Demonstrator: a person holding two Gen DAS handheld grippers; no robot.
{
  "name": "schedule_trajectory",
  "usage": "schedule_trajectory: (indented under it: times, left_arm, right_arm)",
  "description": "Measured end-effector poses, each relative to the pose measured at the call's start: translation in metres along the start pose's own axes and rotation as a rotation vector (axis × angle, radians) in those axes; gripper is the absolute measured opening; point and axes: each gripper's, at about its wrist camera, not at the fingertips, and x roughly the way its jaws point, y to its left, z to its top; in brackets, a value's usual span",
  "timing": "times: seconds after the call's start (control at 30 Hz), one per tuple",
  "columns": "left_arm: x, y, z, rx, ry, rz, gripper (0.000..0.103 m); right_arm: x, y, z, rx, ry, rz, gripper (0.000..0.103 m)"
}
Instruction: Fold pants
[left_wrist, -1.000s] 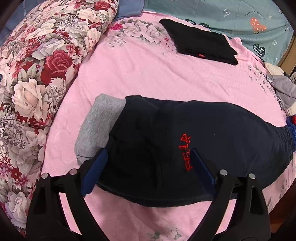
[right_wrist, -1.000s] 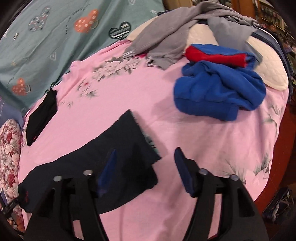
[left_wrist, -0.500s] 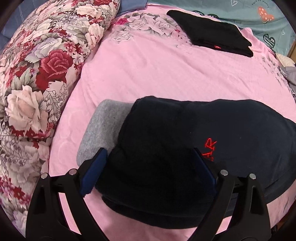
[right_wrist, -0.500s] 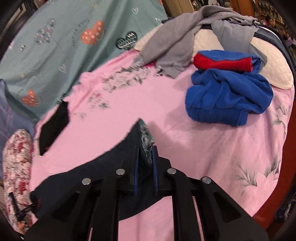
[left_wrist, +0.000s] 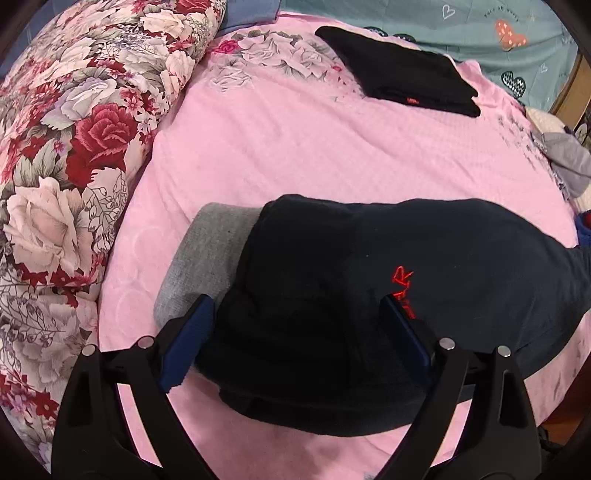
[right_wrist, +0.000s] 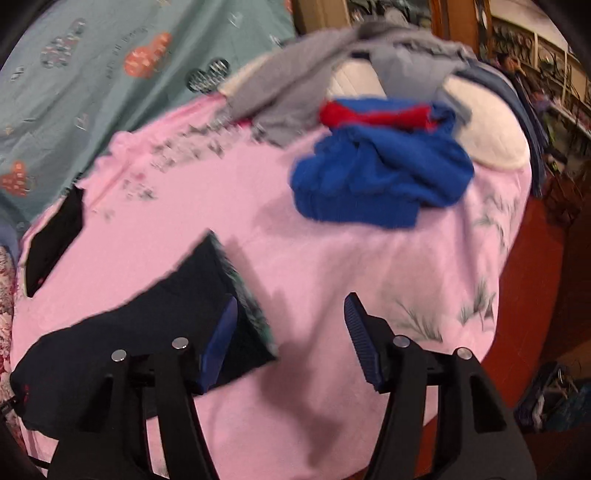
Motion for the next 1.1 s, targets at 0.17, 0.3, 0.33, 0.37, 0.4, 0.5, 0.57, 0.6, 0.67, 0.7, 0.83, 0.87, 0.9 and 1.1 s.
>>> schedule_trajectory:
  times: [0.17, 0.3, 0.33, 0.37, 0.4, 0.5, 0.57, 0.6, 0.67, 0.7, 0.83, 0.87, 0.9, 1.1]
  left_arm:
    - [-0.009, -0.006, -0.007, -0.007, -0.029, -0.008, 0.092]
    - [0.000, -0.004, -0.013, -0.009, -0.016, 0.006, 0.092]
    - [0.001, -0.003, -0.013, -0.011, -0.021, 0.011, 0.092]
    - [0.002, -0.002, -0.013, -0.014, -0.025, 0.015, 0.092]
    - [0.003, -0.001, -0.012, -0.013, -0.027, 0.019, 0.092]
    - [0.004, 0.003, -0.010, -0.022, -0.021, 0.009, 0.092]
    - [-0.002, 0.003, -0.011, -0.026, -0.019, -0.003, 0.092]
    - [-0.006, 0.003, -0.012, -0.025, -0.021, -0.006, 0.092]
    - [-0.017, 0.001, -0.015, -0.017, -0.030, -0.008, 0.092]
    - [-0.023, 0.000, -0.018, -0.014, -0.039, -0.001, 0.092]
    - [-0.039, 0.003, -0.022, -0.057, -0.053, -0.021, 0.093]
    - [-0.041, 0.006, -0.023, -0.081, -0.052, -0.033, 0.093]
    - [-0.044, 0.011, -0.024, -0.118, -0.052, -0.042, 0.093]
    - [-0.037, 0.029, -0.034, -0.262, -0.019, -0.034, 0.095]
  right_arm:
    - [0.041, 0.043, 0.015, -0.132, 0.052, 0.053, 0.060]
    - [0.093, 0.041, 0.025, -0.146, 0.138, -0.002, 0.056]
    - [0.102, 0.038, 0.025, -0.136, 0.162, -0.002, 0.036]
    - [0.108, 0.033, 0.026, -0.117, 0.174, 0.000, 0.033]
    - [0.113, 0.026, 0.029, -0.079, 0.165, 0.006, 0.033]
    - [0.109, 0.026, 0.035, -0.081, 0.131, -0.046, 0.041]
    - [0.101, 0.030, 0.035, -0.100, 0.118, -0.068, 0.044]
    - [0.093, 0.029, 0.033, -0.084, 0.122, -0.049, 0.045]
    - [0.074, 0.026, 0.030, -0.040, 0.107, -0.016, 0.052]
    - [0.059, 0.023, 0.027, -0.020, 0.086, 0.013, 0.053]
    - [0.024, 0.033, 0.018, -0.044, 0.039, 0.092, 0.063]
    - [0.021, 0.038, 0.016, -0.052, 0.043, 0.111, 0.063]
    - [0.019, 0.042, 0.014, -0.050, 0.050, 0.133, 0.063]
    - [0.027, 0.070, 0.006, -0.020, 0.122, 0.275, 0.063]
